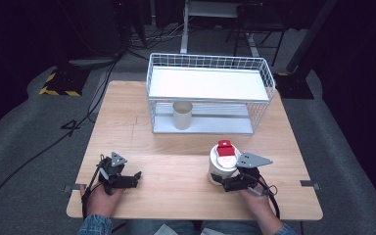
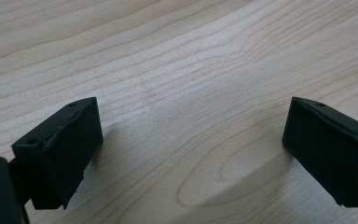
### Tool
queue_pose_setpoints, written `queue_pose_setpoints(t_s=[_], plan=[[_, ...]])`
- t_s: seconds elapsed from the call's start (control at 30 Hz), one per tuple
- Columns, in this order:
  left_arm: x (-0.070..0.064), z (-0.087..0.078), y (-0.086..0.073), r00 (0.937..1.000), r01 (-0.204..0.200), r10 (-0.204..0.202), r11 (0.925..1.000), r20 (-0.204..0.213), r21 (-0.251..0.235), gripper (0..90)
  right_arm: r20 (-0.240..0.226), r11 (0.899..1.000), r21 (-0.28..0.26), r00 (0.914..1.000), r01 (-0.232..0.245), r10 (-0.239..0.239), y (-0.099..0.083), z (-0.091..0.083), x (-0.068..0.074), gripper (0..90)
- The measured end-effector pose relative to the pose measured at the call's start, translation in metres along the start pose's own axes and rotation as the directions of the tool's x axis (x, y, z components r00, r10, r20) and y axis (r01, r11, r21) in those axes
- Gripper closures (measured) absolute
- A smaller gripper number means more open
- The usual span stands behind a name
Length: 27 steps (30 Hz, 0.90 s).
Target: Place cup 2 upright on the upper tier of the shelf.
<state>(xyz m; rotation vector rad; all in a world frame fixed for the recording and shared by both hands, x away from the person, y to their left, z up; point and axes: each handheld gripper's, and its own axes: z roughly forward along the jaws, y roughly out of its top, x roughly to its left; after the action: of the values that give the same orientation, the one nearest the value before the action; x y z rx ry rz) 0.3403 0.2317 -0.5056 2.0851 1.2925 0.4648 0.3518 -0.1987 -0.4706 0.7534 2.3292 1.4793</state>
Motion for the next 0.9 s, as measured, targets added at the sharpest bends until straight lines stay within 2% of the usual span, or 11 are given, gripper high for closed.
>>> queue_pose_setpoints(t_s=[0.37,0.9], plan=[[0.0,0.0,0.0,1.0,0.0,0.0,1.0,0.0,0.0,5.4,0.002,1.0,-0.007,1.0,-0.006,0.006,0.016,-0.01,-0.001,10.6],[0.0,0.001,0.001,1.0,0.005,-0.005,1.0,-0.003,-0.002,5.4,0.022,1.0,-0.026,0.9997,-0.013,0.014,0.053,-0.03,-0.011,10.6]])
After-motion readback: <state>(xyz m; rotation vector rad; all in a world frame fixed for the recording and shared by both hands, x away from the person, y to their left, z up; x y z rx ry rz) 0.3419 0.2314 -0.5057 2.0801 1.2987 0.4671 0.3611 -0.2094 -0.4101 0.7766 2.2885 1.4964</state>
